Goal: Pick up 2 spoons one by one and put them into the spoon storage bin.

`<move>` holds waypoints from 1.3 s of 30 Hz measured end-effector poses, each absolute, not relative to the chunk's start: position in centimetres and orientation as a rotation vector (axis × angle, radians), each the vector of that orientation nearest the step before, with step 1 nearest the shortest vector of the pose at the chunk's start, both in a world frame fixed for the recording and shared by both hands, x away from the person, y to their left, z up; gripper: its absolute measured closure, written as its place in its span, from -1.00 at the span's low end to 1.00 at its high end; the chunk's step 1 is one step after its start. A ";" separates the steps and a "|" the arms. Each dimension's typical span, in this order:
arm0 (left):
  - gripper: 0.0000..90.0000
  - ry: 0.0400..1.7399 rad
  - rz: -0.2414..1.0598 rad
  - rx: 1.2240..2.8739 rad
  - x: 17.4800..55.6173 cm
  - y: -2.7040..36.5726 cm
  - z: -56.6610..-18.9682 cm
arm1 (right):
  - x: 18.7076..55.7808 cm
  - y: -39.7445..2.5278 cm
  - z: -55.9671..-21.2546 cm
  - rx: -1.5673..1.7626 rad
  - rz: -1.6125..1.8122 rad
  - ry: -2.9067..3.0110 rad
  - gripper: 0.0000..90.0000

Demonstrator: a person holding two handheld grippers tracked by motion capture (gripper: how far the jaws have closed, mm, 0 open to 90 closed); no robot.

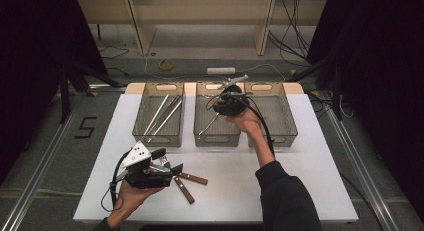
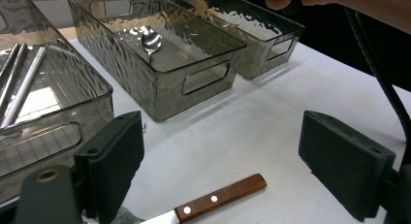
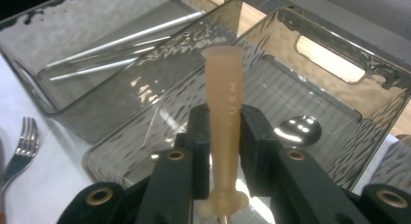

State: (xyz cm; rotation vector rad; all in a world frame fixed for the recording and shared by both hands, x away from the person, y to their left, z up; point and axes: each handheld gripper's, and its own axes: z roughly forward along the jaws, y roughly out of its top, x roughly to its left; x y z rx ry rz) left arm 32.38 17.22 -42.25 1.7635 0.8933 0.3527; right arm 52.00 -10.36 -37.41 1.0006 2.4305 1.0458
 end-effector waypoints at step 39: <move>-0.65 0.901 0.352 1.773 32.5 17.2 -42.3 | 52.8 -10.1 -39.3 1.137 1.043 2.435 0.21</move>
